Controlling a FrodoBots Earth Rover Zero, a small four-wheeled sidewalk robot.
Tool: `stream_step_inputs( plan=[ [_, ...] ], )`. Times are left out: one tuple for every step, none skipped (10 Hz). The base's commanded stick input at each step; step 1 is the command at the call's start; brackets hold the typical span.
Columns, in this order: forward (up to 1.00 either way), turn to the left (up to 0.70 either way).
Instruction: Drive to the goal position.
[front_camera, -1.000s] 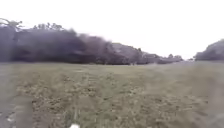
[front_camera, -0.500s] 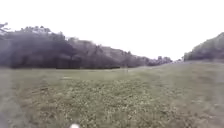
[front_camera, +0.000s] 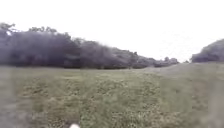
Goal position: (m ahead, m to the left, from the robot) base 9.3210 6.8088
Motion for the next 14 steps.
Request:
stream_step_inputs(
  plan=[
    [1.00, 0.00],
    [1.00, 0.00],
    [1.00, 0.00],
    [1.00, 0.00],
    [1.00, -0.01],
    [1.00, -0.15],
    [1.00, -0.30],
    [1.00, -0.30],
    [1.00, -0.23],
    [1.00, 0.00],
    [1.00, 0.00],
    [1.00, 0.00],
    [1.00, 0.00],
    [1.00, -0.09]
  ],
)
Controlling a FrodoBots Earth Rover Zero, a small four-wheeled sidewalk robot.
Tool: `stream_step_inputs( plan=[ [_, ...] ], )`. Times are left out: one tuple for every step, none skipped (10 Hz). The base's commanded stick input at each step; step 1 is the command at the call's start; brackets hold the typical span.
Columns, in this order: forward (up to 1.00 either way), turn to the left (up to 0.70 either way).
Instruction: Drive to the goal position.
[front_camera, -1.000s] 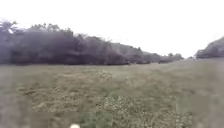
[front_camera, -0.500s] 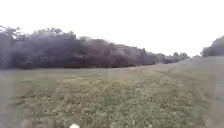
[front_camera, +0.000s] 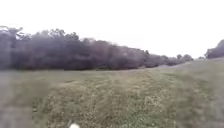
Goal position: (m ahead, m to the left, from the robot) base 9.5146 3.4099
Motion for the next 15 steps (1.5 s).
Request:
stream_step_inputs(
  plan=[
    [1.00, -0.15],
    [1.00, 0.00],
    [1.00, 0.00],
    [1.00, 0.00],
    [1.00, 0.00],
    [1.00, 0.00],
    [1.00, 0.37],
    [1.00, 0.39],
    [1.00, 0.40],
    [1.00, 0.40],
    [1.00, 0.40],
    [1.00, 0.40],
    [1.00, 0.40],
    [1.00, 0.40],
    [1.00, 0.40]
  ],
)
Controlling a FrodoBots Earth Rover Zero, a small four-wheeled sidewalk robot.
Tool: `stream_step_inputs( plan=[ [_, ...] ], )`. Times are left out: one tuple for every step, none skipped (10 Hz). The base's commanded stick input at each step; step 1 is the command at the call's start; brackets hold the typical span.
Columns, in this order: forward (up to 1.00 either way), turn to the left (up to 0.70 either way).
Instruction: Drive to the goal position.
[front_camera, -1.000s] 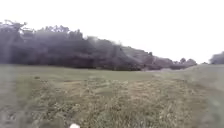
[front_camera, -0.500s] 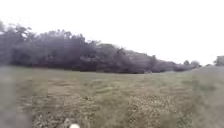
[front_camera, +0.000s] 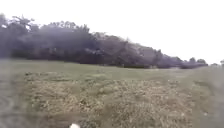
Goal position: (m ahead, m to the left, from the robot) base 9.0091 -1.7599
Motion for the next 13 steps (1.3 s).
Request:
stream_step_inputs(
  plan=[
    [1.00, 0.40],
    [1.00, 0.40],
    [1.00, 0.40],
    [1.00, 0.40],
    [1.00, 0.40],
    [1.00, 0.40],
    [1.00, 0.40],
    [1.00, 0.40],
    [1.00, 0.40],
    [1.00, 0.37],
    [1.00, 0.32],
    [1.00, 0.00],
    [1.00, 0.00]
  ],
)
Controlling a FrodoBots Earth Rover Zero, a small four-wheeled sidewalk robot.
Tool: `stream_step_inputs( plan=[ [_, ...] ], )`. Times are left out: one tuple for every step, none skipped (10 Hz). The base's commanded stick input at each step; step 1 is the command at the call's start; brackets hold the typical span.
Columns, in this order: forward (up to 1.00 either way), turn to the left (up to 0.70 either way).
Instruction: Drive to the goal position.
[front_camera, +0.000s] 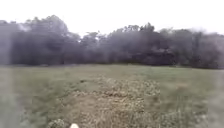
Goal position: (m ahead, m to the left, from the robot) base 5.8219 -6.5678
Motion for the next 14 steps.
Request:
stream_step_inputs(
  plan=[
    [1.00, -0.40],
    [1.00, -0.40],
    [1.00, -0.40],
    [1.00, -0.40],
    [1.00, -0.40],
    [1.00, -0.40],
    [1.00, -0.40],
    [1.00, -0.40],
    [1.00, -0.40],
    [1.00, -0.40],
    [1.00, -0.40],
    [1.00, -0.40],
    [1.00, -0.40],
    [1.00, -0.40]
  ],
)
